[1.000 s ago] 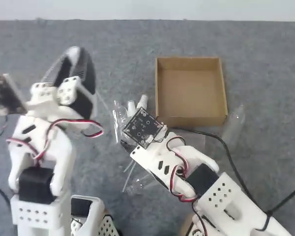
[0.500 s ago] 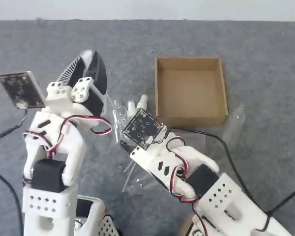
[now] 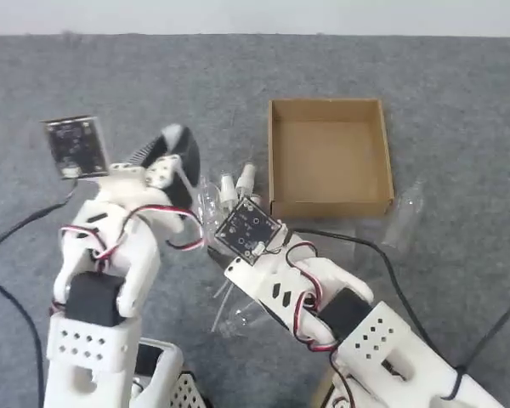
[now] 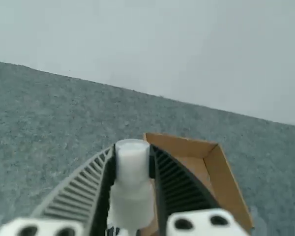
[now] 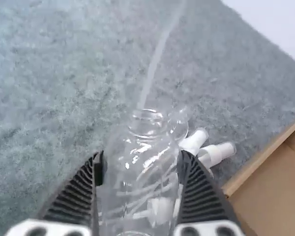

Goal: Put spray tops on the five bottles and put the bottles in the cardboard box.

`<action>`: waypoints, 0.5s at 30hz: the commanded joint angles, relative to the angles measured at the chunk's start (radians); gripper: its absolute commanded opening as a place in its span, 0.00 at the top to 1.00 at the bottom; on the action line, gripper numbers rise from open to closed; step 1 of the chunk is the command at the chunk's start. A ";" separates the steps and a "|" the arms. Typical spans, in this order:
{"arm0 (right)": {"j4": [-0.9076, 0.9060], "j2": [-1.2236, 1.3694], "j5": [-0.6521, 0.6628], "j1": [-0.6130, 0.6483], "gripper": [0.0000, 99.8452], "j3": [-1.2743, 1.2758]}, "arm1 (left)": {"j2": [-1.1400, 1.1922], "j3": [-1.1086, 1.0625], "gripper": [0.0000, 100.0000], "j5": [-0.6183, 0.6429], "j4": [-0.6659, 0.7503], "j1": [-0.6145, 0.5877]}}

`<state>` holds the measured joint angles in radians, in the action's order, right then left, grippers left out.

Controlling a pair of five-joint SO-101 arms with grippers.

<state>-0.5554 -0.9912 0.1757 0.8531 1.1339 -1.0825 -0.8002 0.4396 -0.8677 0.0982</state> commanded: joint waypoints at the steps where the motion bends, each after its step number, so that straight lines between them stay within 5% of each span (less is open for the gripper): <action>1: 0.191 -0.038 -0.046 -0.028 0.99 0.048 | -0.020 -0.002 0.99 -0.046 -0.005 0.071; 6: 0.303 -0.038 -0.172 -0.047 0.99 0.095 | -0.020 -0.022 0.99 -0.063 -0.011 0.081; 15: 0.314 -0.038 -0.189 -0.048 0.99 0.098 | -0.021 -0.062 0.98 -0.063 -0.014 0.086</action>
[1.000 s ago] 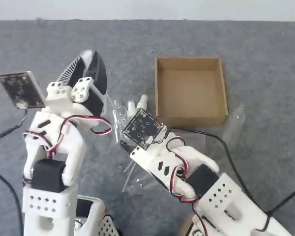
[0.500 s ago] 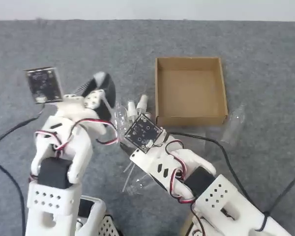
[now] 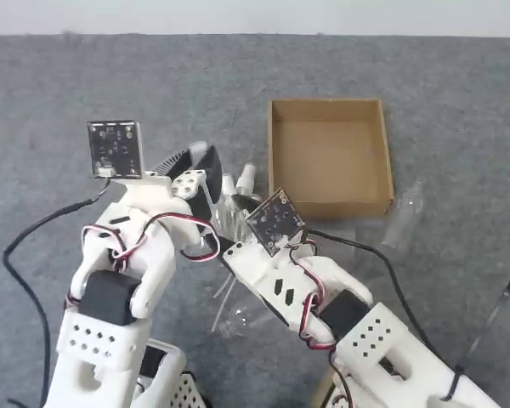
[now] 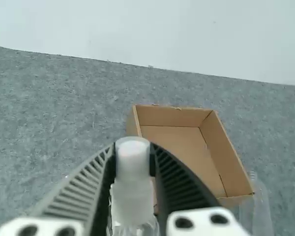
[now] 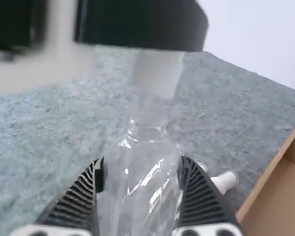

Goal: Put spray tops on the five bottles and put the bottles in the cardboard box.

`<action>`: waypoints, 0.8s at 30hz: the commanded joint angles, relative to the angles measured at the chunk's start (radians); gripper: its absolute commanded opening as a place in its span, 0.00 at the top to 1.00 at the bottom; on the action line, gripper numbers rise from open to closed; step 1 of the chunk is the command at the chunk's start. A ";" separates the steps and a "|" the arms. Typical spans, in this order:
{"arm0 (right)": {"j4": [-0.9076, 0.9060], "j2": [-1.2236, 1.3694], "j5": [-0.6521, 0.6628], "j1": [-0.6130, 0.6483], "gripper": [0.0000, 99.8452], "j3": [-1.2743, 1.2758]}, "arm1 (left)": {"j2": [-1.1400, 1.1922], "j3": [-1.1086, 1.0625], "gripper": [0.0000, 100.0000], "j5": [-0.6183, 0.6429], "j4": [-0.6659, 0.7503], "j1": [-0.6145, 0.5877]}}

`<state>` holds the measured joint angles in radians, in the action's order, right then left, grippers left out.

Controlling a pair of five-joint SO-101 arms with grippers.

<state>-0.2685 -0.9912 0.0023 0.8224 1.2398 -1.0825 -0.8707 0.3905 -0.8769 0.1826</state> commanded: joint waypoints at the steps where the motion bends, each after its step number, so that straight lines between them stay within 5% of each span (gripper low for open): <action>1: 0.027 -0.038 -0.015 -0.018 0.99 -0.008 | -0.021 0.010 0.97 -0.015 -0.005 0.002; 6: 0.022 -0.038 -0.012 -0.018 0.99 -0.008 | -0.021 0.061 0.89 -0.017 -0.077 0.002; 24: 0.018 -0.038 -0.009 -0.018 0.99 0.015 | -0.012 0.245 0.89 -0.109 -0.132 -0.037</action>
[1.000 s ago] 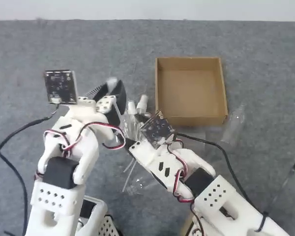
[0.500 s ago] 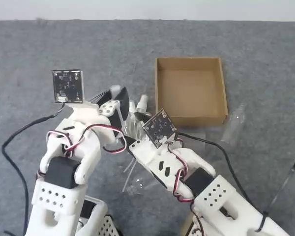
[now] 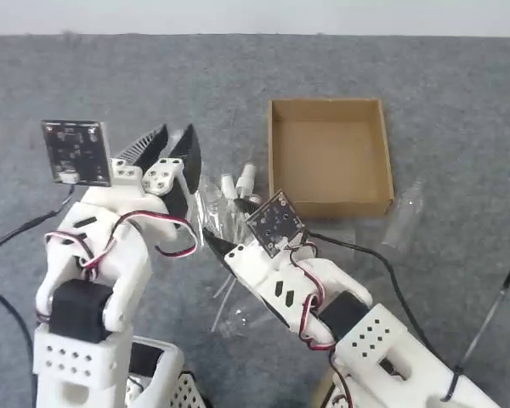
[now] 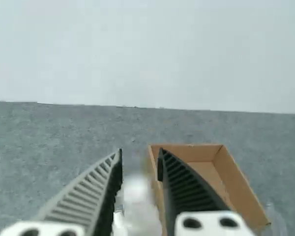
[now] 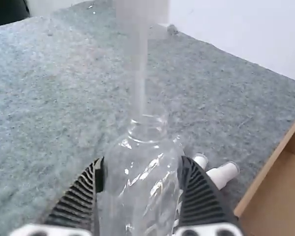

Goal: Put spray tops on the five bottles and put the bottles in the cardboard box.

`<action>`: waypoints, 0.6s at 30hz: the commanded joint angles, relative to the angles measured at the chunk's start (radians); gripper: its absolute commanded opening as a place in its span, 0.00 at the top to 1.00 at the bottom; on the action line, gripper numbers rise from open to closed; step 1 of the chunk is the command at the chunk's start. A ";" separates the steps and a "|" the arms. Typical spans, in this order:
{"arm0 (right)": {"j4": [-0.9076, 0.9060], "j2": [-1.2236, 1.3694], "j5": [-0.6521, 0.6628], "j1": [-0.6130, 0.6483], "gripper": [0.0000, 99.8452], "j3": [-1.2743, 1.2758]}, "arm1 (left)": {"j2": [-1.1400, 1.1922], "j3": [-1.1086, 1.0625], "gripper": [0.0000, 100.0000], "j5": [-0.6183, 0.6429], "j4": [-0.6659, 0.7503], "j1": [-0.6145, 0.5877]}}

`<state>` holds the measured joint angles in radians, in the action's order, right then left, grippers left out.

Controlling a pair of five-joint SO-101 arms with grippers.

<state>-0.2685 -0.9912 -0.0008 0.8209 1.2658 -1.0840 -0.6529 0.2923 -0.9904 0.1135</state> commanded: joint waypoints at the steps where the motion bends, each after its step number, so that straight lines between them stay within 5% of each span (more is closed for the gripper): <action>1: 0.018 -0.038 -0.006 -0.016 0.99 -0.011 | -0.011 0.019 0.89 -0.011 -0.018 0.048; 6: 0.016 -0.038 -0.006 -0.016 0.99 -0.011 | -0.011 0.013 0.89 -0.011 -0.017 0.080; 12: 0.016 -0.038 -0.006 -0.016 0.99 -0.011 | -0.009 0.008 0.90 -0.063 0.032 -0.064; 18: 0.016 -0.038 -0.006 -0.016 0.99 -0.011 | -0.009 -0.143 0.90 -0.095 0.040 -0.077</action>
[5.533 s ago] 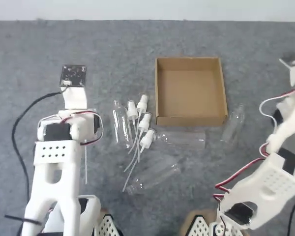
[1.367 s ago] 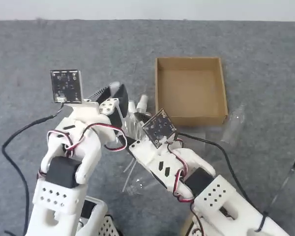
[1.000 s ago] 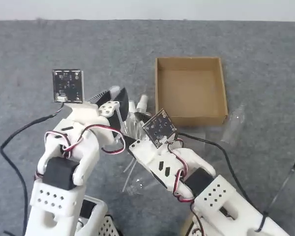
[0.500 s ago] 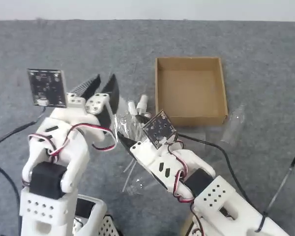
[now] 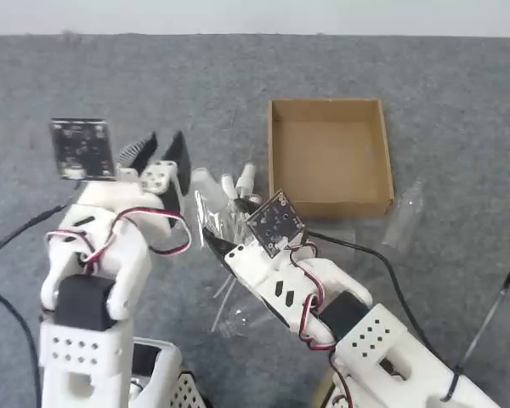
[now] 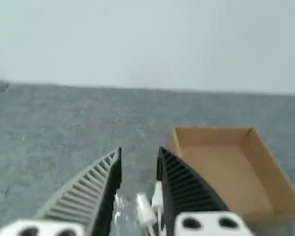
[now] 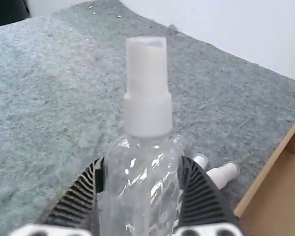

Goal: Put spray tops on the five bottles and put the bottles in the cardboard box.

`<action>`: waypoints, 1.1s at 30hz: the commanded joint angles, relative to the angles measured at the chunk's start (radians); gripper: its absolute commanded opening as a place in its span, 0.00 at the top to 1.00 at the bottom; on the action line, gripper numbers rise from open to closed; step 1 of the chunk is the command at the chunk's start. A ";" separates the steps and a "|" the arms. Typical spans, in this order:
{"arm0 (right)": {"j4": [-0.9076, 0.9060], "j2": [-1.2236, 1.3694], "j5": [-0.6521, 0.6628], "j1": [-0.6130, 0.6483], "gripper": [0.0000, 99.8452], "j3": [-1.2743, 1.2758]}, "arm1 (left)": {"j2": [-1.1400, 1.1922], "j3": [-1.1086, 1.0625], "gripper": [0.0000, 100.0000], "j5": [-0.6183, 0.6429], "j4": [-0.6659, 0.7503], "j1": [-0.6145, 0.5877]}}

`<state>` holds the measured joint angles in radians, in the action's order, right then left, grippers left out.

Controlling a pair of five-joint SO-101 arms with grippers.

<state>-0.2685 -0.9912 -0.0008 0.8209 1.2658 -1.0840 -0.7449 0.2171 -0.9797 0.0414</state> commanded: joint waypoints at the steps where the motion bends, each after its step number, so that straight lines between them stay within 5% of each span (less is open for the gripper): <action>1: 0.016 -0.038 -0.006 -0.016 0.99 -0.011 | -0.009 -0.068 0.90 -0.020 0.029 0.000; 11: 0.016 -0.038 -0.006 -0.016 0.99 -0.011 | -0.009 -0.150 0.93 -0.023 0.094 0.175; 24: 0.015 -0.035 -0.006 -0.093 0.99 -0.048 | -0.021 0.084 0.87 -0.021 -0.144 -0.037; 33: -0.101 0.024 -0.005 -0.226 0.99 -0.282 | -0.227 -0.266 0.87 -0.112 -0.014 0.006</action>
<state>-0.3391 -0.9912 -0.0023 0.6368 1.1446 -1.1561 -0.8846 0.1895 -1.0733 0.0092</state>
